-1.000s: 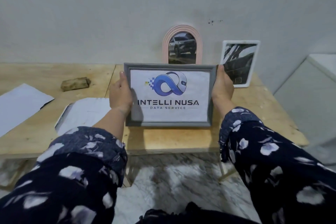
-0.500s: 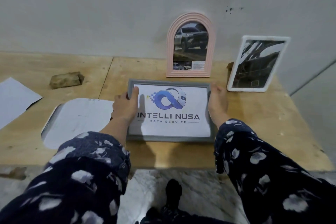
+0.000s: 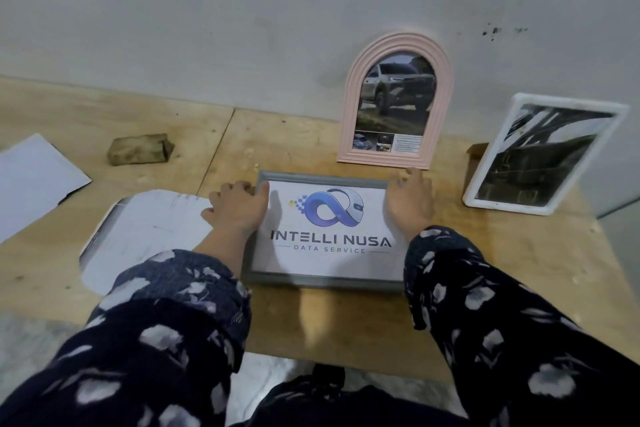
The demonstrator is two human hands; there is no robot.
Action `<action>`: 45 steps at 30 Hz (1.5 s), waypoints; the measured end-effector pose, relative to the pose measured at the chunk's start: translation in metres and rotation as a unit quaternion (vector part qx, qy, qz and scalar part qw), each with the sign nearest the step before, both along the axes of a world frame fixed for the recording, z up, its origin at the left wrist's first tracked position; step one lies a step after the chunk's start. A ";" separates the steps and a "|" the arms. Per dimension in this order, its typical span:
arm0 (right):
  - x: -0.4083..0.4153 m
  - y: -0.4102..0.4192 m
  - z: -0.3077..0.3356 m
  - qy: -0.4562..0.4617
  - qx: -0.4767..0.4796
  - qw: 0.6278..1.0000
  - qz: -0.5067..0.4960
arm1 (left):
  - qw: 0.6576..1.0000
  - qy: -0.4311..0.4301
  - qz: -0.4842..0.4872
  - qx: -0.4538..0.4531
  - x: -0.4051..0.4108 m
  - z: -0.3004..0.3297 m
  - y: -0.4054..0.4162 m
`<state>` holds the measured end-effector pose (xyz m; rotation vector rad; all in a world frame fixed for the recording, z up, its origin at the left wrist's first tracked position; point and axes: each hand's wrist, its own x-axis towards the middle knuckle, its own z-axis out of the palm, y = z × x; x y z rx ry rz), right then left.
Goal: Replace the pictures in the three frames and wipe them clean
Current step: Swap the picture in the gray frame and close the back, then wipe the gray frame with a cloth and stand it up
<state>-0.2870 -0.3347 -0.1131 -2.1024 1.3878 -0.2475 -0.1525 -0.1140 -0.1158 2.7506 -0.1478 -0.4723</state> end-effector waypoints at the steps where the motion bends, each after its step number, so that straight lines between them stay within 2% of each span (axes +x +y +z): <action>1: 0.010 0.005 0.001 0.016 -0.024 0.999 0.033 | 1.000 0.000 0.003 0.001 0.004 0.002 0.005; 7: 0.073 0.052 0.009 0.060 -0.040 0.974 0.215 | 0.999 -0.004 0.033 0.017 0.030 0.010 0.060; 11: 0.119 0.101 0.008 0.076 -0.036 0.944 0.319 | 0.999 -0.004 0.052 0.012 0.059 0.012 0.118; 15: 0.172 0.158 0.008 0.083 -0.033 0.919 0.384 | 0.998 -0.011 0.066 0.011 0.094 0.011 0.172; 19: 0.223 0.212 0.004 0.084 -0.011 0.901 0.425 | 0.999 0.005 0.025 0.033 0.140 0.003 0.209; 22: 0.262 0.247 -0.001 0.081 0.005 0.909 0.408 | 0.996 0.018 -0.052 0.076 0.172 -0.004 0.227; 24: 0.279 0.261 -0.003 0.076 -0.008 0.917 0.392 | 0.993 0.013 -0.091 0.074 0.183 -0.005 0.228; 27: 0.305 0.283 -0.010 0.083 -0.015 0.936 0.341 | 0.989 0.012 -0.128 0.072 0.200 -0.010 0.232; 30: 0.326 0.296 -0.019 0.097 0.007 0.958 0.269 | 0.977 0.024 -0.171 0.127 0.207 -0.018 0.235; 34: 0.345 0.303 -0.028 0.114 0.019 0.971 0.212 | 0.969 0.033 -0.184 0.163 0.210 -0.021 0.234; 38: 0.349 0.313 -0.032 0.139 0.024 0.963 0.227 | 0.968 0.045 -0.186 0.164 0.212 -0.017 0.237; 40: 0.347 0.317 -0.031 0.084 0.046 0.967 0.237 | 0.967 0.047 -0.185 0.170 0.211 -0.015 0.238; 43: 0.339 0.315 -0.028 -0.087 0.193 0.954 0.215 | 0.967 0.053 -0.181 0.174 0.211 -0.010 0.235; 45: 0.331 0.306 -0.021 -0.148 0.264 0.934 0.188 | 0.966 0.061 -0.175 0.179 0.210 -0.008 0.231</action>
